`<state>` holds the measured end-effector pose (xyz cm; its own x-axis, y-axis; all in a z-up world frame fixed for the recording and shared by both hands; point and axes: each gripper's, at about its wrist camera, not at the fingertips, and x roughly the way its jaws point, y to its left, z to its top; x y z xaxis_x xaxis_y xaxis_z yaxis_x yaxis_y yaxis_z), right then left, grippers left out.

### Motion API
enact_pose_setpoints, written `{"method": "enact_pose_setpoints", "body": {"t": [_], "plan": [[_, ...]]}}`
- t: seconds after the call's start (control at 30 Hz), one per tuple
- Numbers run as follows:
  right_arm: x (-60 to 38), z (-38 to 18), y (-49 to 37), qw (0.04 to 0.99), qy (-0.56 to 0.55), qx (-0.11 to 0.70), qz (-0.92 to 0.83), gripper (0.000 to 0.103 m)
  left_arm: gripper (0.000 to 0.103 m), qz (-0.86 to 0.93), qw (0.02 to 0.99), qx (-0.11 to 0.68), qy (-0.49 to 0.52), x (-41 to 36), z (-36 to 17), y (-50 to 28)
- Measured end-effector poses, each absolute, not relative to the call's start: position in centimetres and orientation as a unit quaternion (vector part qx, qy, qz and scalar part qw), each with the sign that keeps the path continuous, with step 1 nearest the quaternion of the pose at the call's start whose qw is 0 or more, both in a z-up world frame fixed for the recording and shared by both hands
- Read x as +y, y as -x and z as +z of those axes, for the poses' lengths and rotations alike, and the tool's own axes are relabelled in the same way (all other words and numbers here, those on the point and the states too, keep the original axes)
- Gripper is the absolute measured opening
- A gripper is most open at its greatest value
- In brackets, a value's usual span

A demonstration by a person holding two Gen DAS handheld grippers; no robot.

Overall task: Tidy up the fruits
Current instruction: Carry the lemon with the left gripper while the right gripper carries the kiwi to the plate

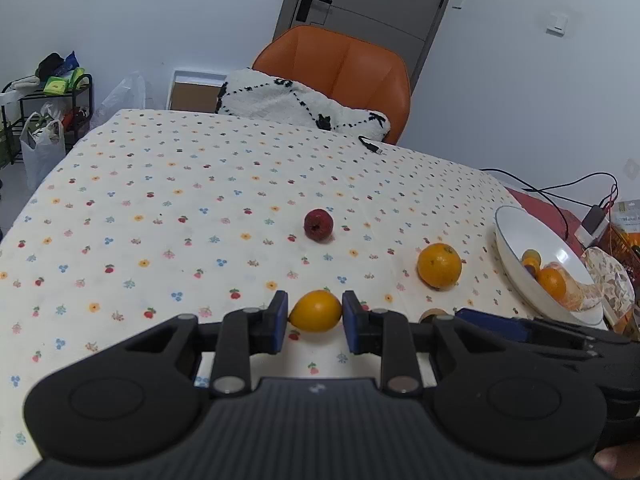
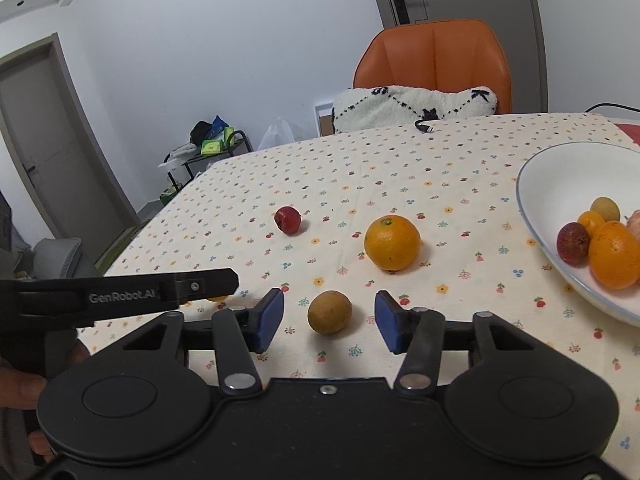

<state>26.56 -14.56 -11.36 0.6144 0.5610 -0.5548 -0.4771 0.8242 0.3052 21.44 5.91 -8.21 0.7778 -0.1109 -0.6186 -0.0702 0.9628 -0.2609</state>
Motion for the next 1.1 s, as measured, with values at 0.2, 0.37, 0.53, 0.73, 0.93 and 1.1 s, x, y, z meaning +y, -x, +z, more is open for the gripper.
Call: {"method": "enact_pose_setpoints", "body": {"t": [0.2,0.37,0.53,0.73,0.93,1.1], "plan": [[-15.1,-11.6,-26.9,0.889,-0.078,0.338,0.297,0.024,0.027,-0.018,0.935,0.327,0.133,5.5,-7.8,-21.3],[-16.6,-10.5,-26.3,0.896,-0.085,0.324,0.292,0.024,0.027,-0.029,0.938,0.321,0.130,4.5,-7.3,-21.7],[-17.9,-9.8,-26.0,0.901,-0.093,0.315,0.282,0.024,0.027,-0.041,0.940,0.314,0.128,3.4,-6.5,-22.0],[-19.6,-8.7,-25.7,0.907,-0.108,0.302,0.271,0.024,0.027,-0.057,0.942,0.307,0.124,2.0,-5.9,-22.7],[-21.0,-7.8,-25.9,0.918,-0.114,0.285,0.252,0.024,0.027,-0.070,0.944,0.301,0.118,0.7,-5.5,-23.1],[-22.5,-7.2,-26.0,0.924,-0.125,0.274,0.234,0.024,0.027,-0.087,0.947,0.290,0.108,-0.5,-4.6,-23.6]]}}
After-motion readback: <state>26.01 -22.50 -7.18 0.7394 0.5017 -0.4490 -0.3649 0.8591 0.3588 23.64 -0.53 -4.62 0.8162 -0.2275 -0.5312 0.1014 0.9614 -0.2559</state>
